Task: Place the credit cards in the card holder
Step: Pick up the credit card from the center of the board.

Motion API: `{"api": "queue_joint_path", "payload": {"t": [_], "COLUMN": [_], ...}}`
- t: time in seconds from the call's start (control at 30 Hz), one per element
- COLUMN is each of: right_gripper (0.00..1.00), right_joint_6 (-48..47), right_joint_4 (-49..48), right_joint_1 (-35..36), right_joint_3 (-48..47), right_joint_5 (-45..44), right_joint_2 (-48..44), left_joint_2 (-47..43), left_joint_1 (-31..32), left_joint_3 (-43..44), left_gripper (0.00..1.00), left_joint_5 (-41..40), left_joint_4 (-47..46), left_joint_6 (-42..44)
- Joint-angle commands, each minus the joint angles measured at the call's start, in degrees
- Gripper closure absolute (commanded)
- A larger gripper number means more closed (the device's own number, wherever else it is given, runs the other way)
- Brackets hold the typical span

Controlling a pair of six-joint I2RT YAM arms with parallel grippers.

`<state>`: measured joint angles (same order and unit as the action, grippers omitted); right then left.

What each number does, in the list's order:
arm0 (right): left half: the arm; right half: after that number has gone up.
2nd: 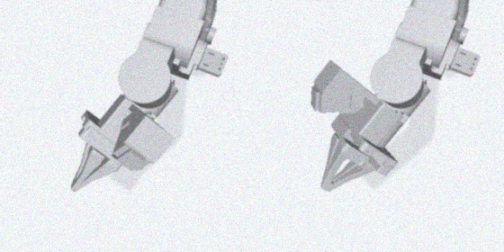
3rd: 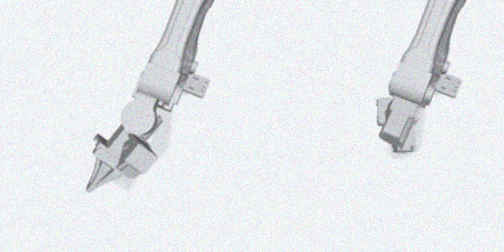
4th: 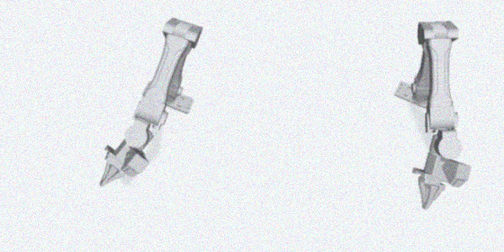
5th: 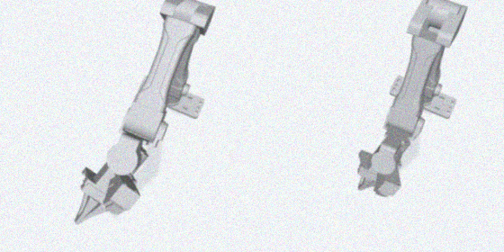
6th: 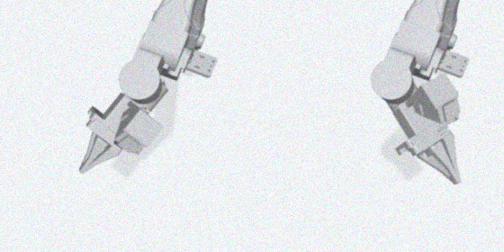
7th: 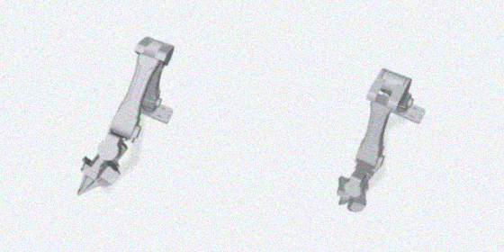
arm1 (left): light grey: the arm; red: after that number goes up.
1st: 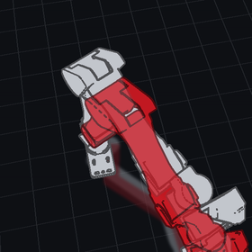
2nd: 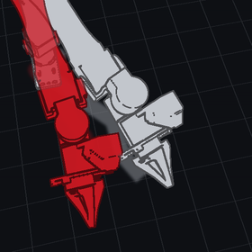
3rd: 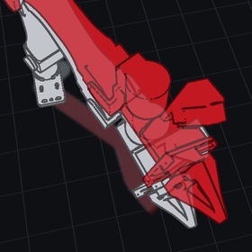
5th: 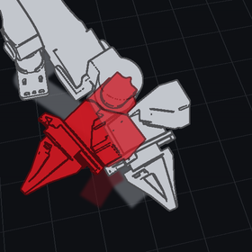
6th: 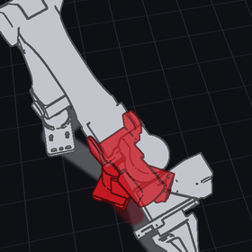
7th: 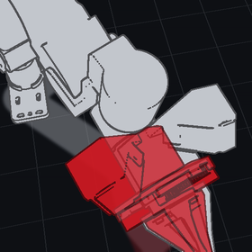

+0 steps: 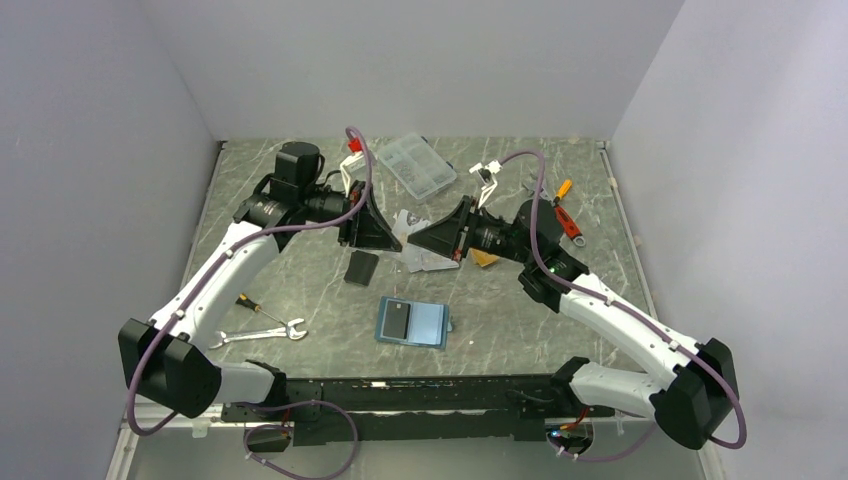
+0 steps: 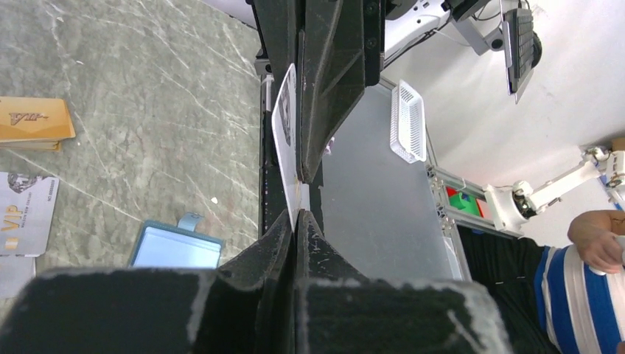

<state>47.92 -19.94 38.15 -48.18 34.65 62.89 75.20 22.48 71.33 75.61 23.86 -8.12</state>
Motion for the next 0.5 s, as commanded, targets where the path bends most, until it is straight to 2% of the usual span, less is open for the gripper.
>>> {"api": "queue_joint_path", "payload": {"t": [0.0,0.07,0.17,0.47], "right_gripper": [1.0,1.0,1.0,1.0], "right_joint_6": [1.2,0.2,-1.7,-6.6], "right_joint_4": [-2.5,-1.0,2.1,9.9], "right_joint_1": [0.4,0.8,1.4,4.8], "right_joint_3": [0.7,0.1,-1.4,-4.1], "right_joint_5": [-5.8,-6.2,-5.8,-4.7], "right_joint_2": [-1.0,-1.1,0.0,3.2], "left_joint_2": [-1.8,-2.2,-2.6,-3.0], "left_joint_1": [-0.1,-0.2,-0.2,-0.4], "left_joint_3": [0.1,0.3,0.2,0.4], "left_gripper": [0.87,0.72,0.63,0.57], "left_joint_5": [2.2,2.3,2.5,2.5], "left_joint_4": [-3.1,-2.1,-1.7,-0.7], "left_joint_6": [-2.1,-1.4,-1.2,-0.9]}}
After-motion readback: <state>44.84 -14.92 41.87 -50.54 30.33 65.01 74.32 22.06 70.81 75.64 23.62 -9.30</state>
